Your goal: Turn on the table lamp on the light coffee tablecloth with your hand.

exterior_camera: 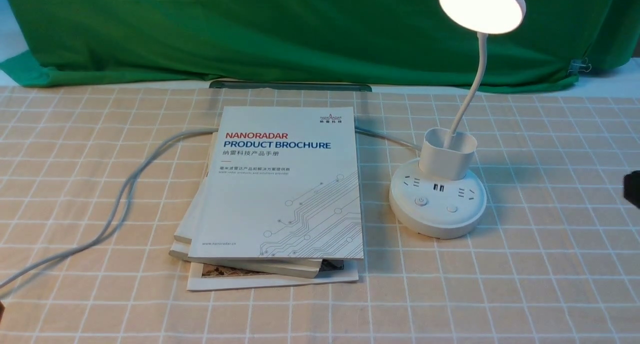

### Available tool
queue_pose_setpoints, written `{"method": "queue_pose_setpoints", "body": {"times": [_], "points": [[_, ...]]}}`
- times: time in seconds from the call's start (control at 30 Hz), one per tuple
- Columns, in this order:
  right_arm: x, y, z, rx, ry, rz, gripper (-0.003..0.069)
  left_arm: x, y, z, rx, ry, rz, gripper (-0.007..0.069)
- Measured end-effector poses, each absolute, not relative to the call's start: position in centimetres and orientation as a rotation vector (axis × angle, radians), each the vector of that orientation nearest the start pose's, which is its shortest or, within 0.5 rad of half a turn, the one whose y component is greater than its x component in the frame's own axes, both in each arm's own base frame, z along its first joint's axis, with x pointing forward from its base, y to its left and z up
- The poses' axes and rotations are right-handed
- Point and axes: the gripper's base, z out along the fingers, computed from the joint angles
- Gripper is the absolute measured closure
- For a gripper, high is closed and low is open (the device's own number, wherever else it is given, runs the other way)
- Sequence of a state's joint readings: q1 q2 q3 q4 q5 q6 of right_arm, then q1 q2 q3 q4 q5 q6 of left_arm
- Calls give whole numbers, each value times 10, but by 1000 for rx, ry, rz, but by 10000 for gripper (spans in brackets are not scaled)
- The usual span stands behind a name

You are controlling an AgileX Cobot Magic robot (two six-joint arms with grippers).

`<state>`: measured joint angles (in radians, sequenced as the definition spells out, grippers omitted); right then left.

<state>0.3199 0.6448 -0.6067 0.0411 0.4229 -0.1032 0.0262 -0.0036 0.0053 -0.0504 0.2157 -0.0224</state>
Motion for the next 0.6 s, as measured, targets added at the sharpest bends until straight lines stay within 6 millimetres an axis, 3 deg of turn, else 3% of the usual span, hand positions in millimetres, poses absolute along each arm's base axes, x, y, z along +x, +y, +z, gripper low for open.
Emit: {"method": "queue_pose_setpoints", "body": {"times": [0.1, 0.2, 0.6], "points": [[103, 34, 326, -379, 1789, 156, 592, 56, 0, 192, -75, 1699, -43, 603], [95, 31, 324, -390, 1713, 128, 586, 56, 0, 192, -75, 1699, -43, 603], [81, 24, 255, -321, 1507, 128, 558, 56, 0, 192, -75, 1699, -43, 603]]}}
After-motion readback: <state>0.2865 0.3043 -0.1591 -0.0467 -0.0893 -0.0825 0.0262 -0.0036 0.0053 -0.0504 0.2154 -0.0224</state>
